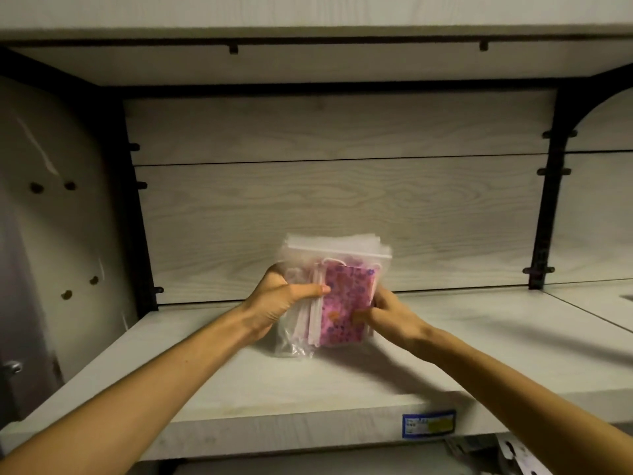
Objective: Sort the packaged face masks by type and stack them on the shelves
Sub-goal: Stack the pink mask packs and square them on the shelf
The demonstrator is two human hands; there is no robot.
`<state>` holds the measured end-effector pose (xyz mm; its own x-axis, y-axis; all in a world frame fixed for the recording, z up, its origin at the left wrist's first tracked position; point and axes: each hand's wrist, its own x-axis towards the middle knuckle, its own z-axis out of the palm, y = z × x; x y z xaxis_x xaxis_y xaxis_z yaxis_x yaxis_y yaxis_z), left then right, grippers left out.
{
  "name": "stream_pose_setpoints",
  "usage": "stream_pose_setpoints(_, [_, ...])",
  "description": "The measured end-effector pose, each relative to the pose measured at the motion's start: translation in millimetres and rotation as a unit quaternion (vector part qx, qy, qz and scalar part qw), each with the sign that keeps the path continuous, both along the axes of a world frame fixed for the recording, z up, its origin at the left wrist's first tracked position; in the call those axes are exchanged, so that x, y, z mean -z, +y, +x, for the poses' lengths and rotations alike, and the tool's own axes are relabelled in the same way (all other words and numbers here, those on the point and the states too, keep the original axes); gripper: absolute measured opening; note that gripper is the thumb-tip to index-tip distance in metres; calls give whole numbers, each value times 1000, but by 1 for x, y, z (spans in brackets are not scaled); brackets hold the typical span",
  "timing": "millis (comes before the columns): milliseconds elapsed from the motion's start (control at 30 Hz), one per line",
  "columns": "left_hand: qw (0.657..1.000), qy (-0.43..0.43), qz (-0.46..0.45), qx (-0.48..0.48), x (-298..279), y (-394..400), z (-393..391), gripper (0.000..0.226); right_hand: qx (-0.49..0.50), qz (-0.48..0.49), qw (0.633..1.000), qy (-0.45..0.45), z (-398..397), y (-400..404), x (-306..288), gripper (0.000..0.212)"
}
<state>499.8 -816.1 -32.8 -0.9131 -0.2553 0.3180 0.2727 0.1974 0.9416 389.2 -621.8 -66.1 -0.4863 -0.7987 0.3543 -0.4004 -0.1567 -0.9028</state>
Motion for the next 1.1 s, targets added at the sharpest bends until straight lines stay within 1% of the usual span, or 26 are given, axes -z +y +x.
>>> stream_pose_setpoints(33, [1000, -5, -9, -13, -2, 1, -1, 34, 5, -5, 1000, -6, -1, 0, -2, 50])
stream_pose_setpoints(67, [999, -3, -1, -33, -5, 3, -1, 37, 25, -9, 1000, -12, -2, 0, -4, 42])
stream_pose_setpoints(100, [998, 3, 29, -57, -7, 4, -3, 45, 61, -16, 998, -23, -2, -1, -5, 37])
stream_pose_setpoints(133, [994, 10, 79, -77, -9, 5, -4, 53, 110, -21, 993, -34, -2, -1, -4, 39])
stream_pose_setpoints(167, [987, 19, 139, -84, -10, 6, -4, 57, 156, -27, 986, -46, -2, -1, -2, 46])
stream_pose_setpoints(200, [977, 25, 198, -74, -10, 7, -4, 55, 177, -42, 982, -54, -3, 1, 1, 56])
stream_pose_setpoints(233, [965, 26, 253, -54, -10, 8, -5, 51, 171, -54, 982, -61, -3, 4, 5, 63])
stream_pose_setpoints(300, [941, 24, 338, -18, -9, 12, -4, 45, 103, -62, 988, -94, -2, 8, 13, 65])
stream_pose_setpoints(367, [925, 35, 379, 4, -6, 16, -5, 38, 57, -84, 978, -183, 1, 5, 18, 59])
stream_pose_setpoints(400, [920, 40, 390, 12, -3, 17, -6, 36, 50, -98, 970, -217, 3, 4, 20, 50])
stream_pose_setpoints(467, [916, 44, 399, 25, 0, 20, -8, 34, 66, -116, 967, -216, 5, 3, 20, 23])
stream_pose_setpoints(500, [917, 48, 396, 27, 1, 18, -8, 34, 77, -118, 969, -201, 5, 5, 19, 18])
stream_pose_setpoints(567, [925, 63, 374, 22, 1, 8, -7, 35, 112, -126, 970, -176, -1, 12, 11, 21])
stream_pose_setpoints(600, [933, 65, 354, 12, 1, 1, -6, 38, 148, -128, 968, -159, -5, 16, 4, 22])
stream_pose_setpoints(667, [954, 41, 297, -18, 3, -11, -3, 48, 214, -122, 964, -100, -17, 23, -10, 18])
stream_pose_setpoints(700, [966, 19, 256, -35, 6, -15, -1, 51, 229, -113, 965, -64, -21, 26, -15, 14])
stream_pose_setpoints(767, [987, -20, 146, -69, 13, -16, 4, 49, 231, -99, 968, -10, -23, 31, -16, 15])
stream_pose_setpoints(800, [992, -34, 95, -79, 18, -14, 6, 47, 215, -93, 972, 0, -23, 32, -11, 17])
stream_pose_setpoints(867, [994, -54, 30, -91, 30, -7, 11, 44, 185, -84, 979, -6, -23, 35, 5, 13])
stream_pose_setpoints(900, [994, -54, 4, -97, 35, -2, 12, 43, 180, -84, 980, -8, -21, 35, 13, 20])
stream_pose_setpoints(933, [994, -47, -19, -97, 39, 1, 12, 43, 180, -87, 980, -16, -21, 36, 18, 31])
stream_pose_setpoints(967, [994, -40, -33, -94, 41, 4, 11, 42, 183, -90, 979, -31, -23, 36, 20, 40])
stream_pose_setpoints(1000, [994, -33, -33, -95, 42, 7, 8, 39, 185, -90, 978, -41, -24, 36, 18, 42])
stream_pose_setpoints(1100, [993, -15, 9, -120, 33, 8, -2, 25, 202, -67, 977, -24, -29, 32, 6, 31])
